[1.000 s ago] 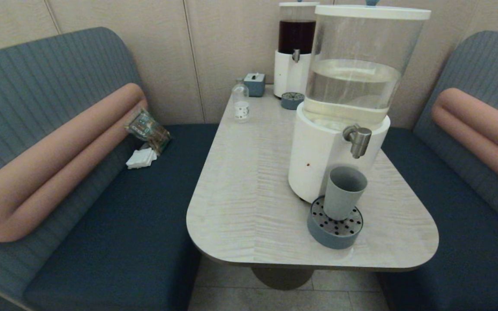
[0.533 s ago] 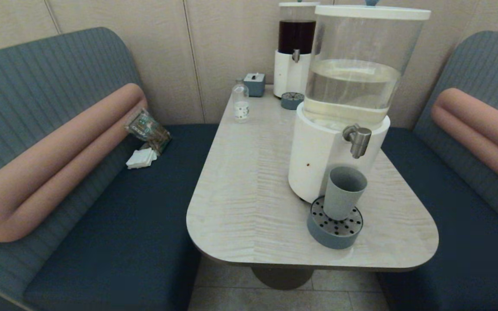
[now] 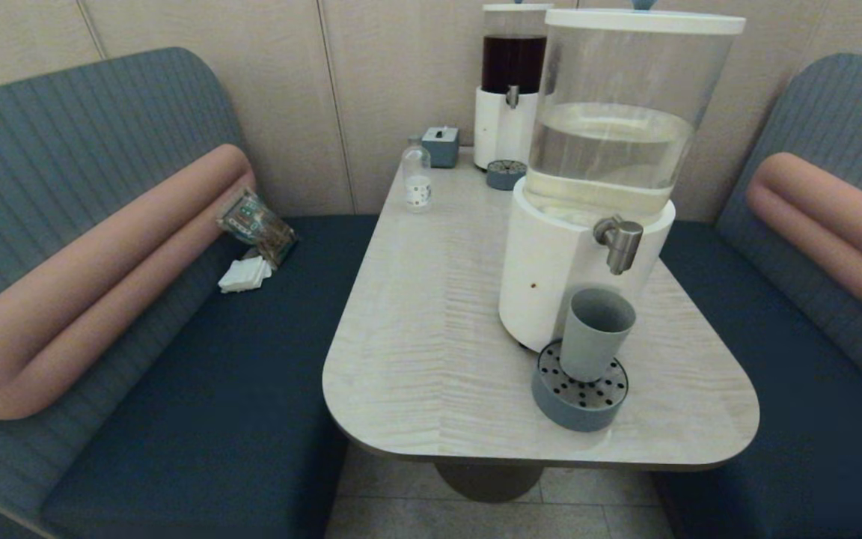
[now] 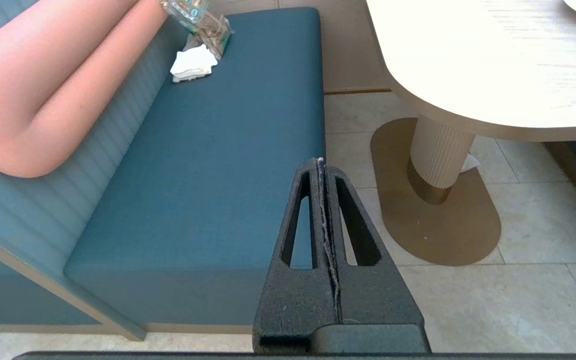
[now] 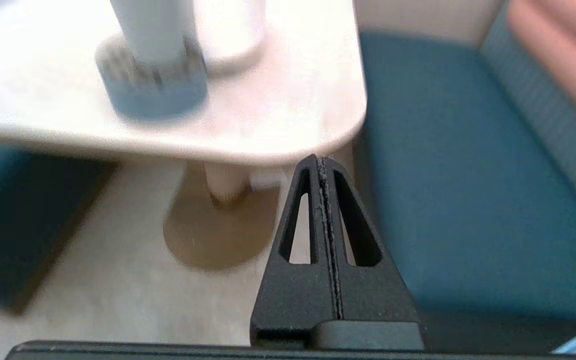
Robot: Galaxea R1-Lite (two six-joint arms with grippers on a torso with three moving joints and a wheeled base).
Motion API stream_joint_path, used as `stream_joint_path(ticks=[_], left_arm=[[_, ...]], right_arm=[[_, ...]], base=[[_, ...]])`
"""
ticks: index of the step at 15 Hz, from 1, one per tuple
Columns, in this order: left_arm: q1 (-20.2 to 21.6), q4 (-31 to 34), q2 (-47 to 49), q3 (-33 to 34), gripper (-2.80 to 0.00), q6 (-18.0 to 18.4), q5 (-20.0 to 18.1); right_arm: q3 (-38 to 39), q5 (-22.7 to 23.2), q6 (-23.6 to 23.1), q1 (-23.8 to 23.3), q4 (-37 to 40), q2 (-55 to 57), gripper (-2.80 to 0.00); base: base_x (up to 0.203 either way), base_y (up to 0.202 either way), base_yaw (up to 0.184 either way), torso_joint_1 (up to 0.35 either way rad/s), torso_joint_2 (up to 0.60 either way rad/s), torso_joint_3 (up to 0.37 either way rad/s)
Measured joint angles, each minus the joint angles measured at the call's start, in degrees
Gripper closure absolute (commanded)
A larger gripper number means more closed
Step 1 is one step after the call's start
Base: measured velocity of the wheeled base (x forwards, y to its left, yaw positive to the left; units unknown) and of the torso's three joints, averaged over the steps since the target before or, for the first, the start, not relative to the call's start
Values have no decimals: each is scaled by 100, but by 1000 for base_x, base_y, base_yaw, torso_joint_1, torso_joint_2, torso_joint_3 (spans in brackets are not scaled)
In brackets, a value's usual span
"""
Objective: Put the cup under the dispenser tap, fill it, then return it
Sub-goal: Turn on the faucet
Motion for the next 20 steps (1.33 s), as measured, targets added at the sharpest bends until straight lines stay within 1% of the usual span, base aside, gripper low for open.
stream_joint_path(ticks=[2, 4, 6, 8, 11, 14, 16, 17, 19, 20], left_arm=[[0, 0, 0, 0, 0, 2, 2], [0, 0, 0, 0, 0, 2, 0], [0, 0, 0, 0, 0, 0, -2], [0, 0, 0, 0, 0, 2, 0], [0, 0, 0, 0, 0, 2, 0], [0, 0, 0, 0, 0, 0, 0], [0, 1, 0, 0, 0, 2, 2], [0, 0, 0, 0, 0, 2, 0], [0, 0, 0, 0, 0, 0, 2], [0, 0, 0, 0, 0, 2, 0]], right_arm=[[-1260, 47, 274, 2, 453, 194, 0], [-2700, 107, 533, 6, 922, 828, 0], [-3996, 207, 686, 13, 1212, 1875, 0], [-5239, 401, 762, 29, 1497, 3068, 0], [-6706, 788, 763, 143, 2340, 4871, 0], [-7903, 897, 732, 309, 3386, 6497, 0], [-8491, 780, 733, 520, 3877, 7410, 0], [-8764, 618, 733, 719, 4028, 7816, 0], [-9118, 136, 670, 1158, 4117, 8422, 0], [-9249, -65, 522, 1323, 4081, 8674, 0]], base=[[0, 0, 0, 0, 0, 0], [0, 0, 0, 0, 0, 0], [0, 0, 0, 0, 0, 0], [0, 0, 0, -1, 1, 15], [0, 0, 0, 0, 0, 0], [0, 0, 0, 0, 0, 0], [0, 0, 0, 0, 0, 0], [0, 0, 0, 0, 0, 0], [0, 0, 0, 0, 0, 0], [0, 0, 0, 0, 0, 0]])
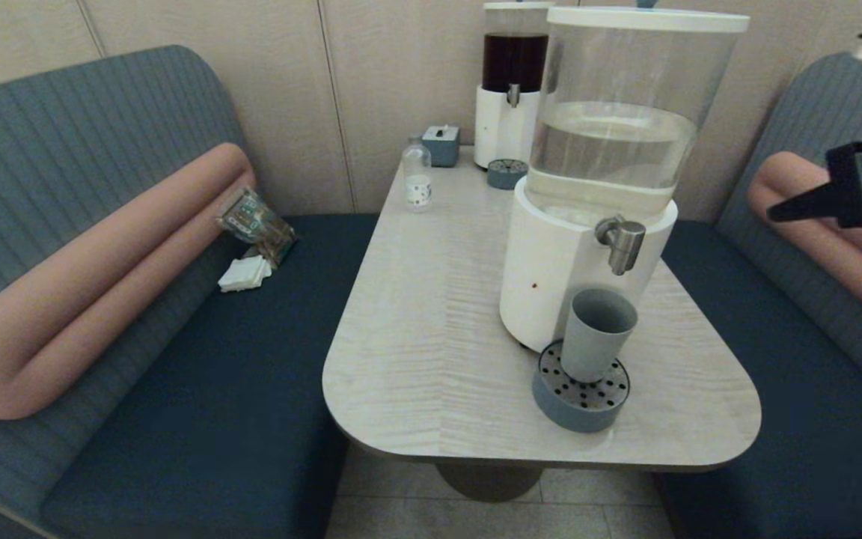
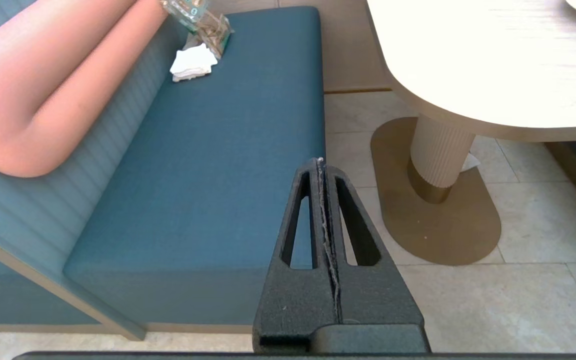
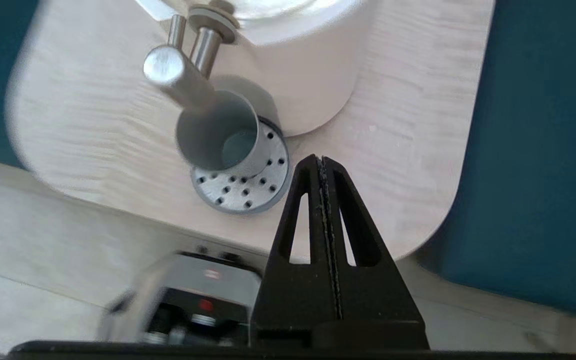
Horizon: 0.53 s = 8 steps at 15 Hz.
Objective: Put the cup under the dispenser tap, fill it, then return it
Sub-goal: Turn on the faucet
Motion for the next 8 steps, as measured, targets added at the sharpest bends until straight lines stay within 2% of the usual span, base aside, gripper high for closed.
stream_joint_path(ticks=[3, 8], left_arm=[[0, 0, 0, 0, 0, -2, 0], [0, -2, 0, 0, 0, 0, 0]], right_arm=[[-324, -82, -244, 257, -108, 552, 0], [-646, -17, -235, 377, -296, 1170, 0]], base=[[0, 0, 0, 0, 0, 0], [0, 0, 0, 0, 0, 0]])
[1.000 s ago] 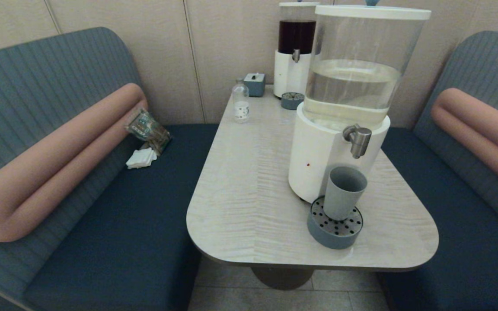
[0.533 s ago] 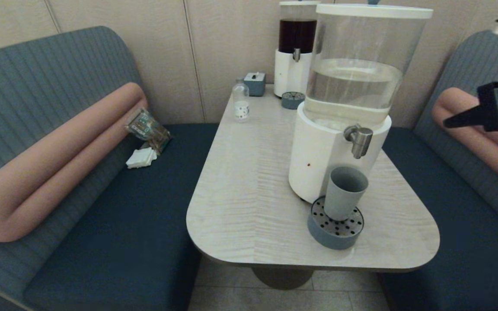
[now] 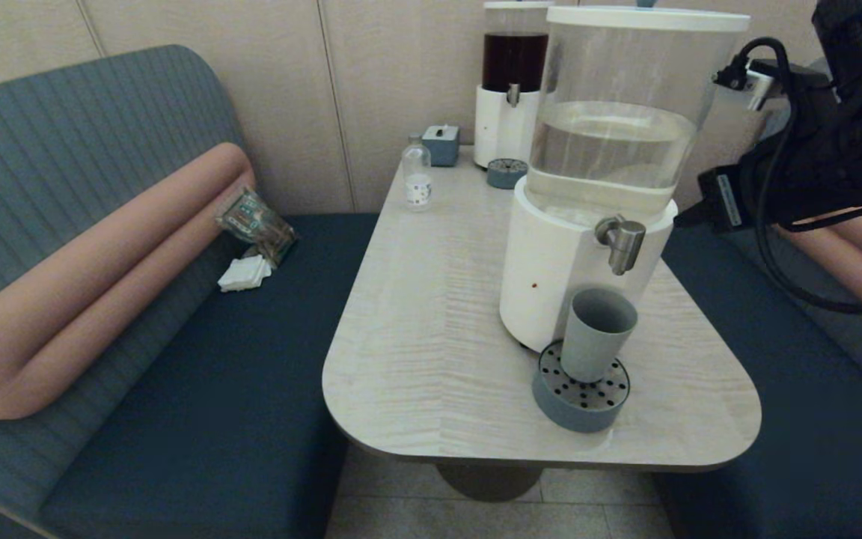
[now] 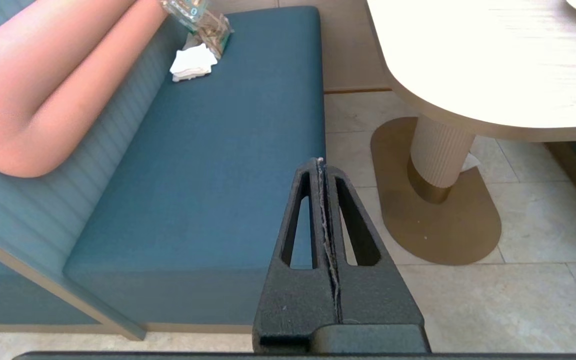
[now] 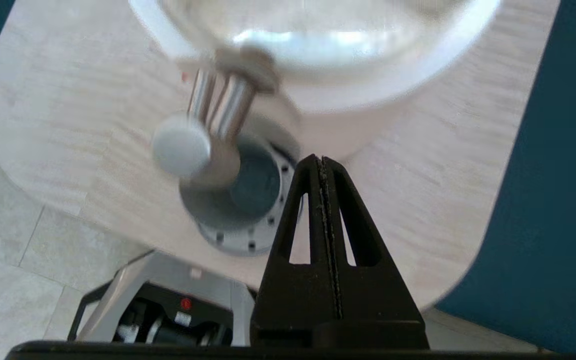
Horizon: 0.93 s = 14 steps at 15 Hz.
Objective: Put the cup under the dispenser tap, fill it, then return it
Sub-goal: Turn on the faucet
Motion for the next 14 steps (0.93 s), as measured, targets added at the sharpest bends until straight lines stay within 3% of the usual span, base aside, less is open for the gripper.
stream_joint_path(ticks=[3, 14], left_arm=[[0, 2, 0, 0, 0, 0, 0], [0, 2, 1, 0, 0, 0, 0]], right_arm=[[-41, 117, -6, 4, -460, 227, 0], [-310, 514, -12, 74, -493, 617, 0]], base=[[0, 0, 0, 0, 0, 0], [0, 0, 0, 0, 0, 0]])
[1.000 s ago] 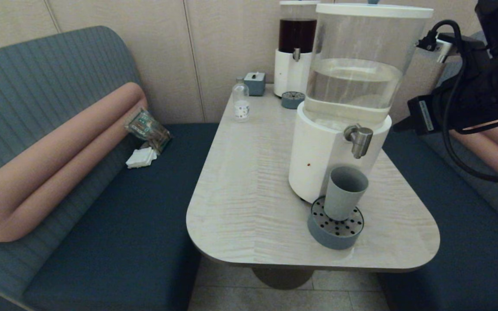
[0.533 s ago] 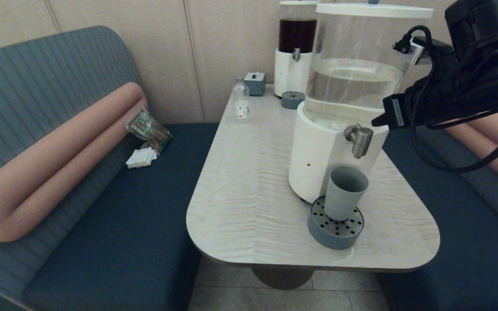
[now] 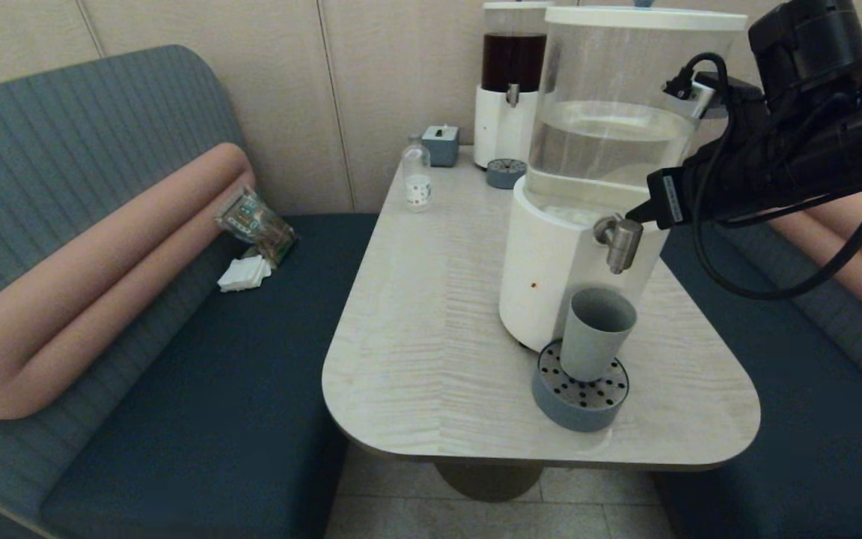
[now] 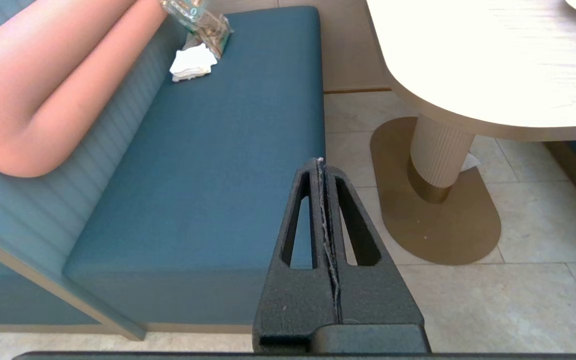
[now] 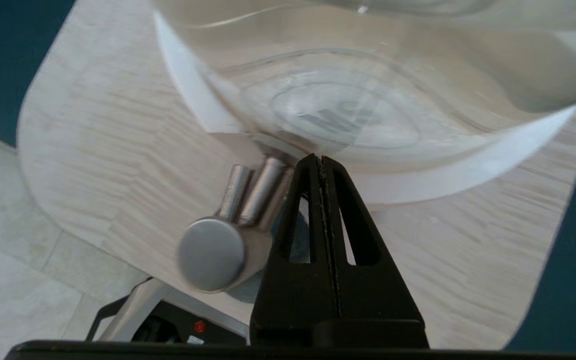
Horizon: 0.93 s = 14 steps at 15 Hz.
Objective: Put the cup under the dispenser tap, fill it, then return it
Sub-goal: Turn on the faucet
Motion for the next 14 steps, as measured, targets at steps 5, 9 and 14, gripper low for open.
stream_joint_path(ticks=[5, 9, 14], left_arm=[[0, 0, 0, 0, 0, 0, -2], [0, 0, 0, 0, 0, -2, 1], [0, 0, 0, 0, 0, 0, 2]], right_arm=[[-2, 84, -13, 107, -8, 43, 0], [-17, 101, -172, 199, -19, 45, 0], [-5, 315, -355, 225, -13, 48, 0]], base=[[0, 0, 0, 0, 0, 0], [0, 0, 0, 0, 0, 0], [0, 0, 0, 0, 0, 0]])
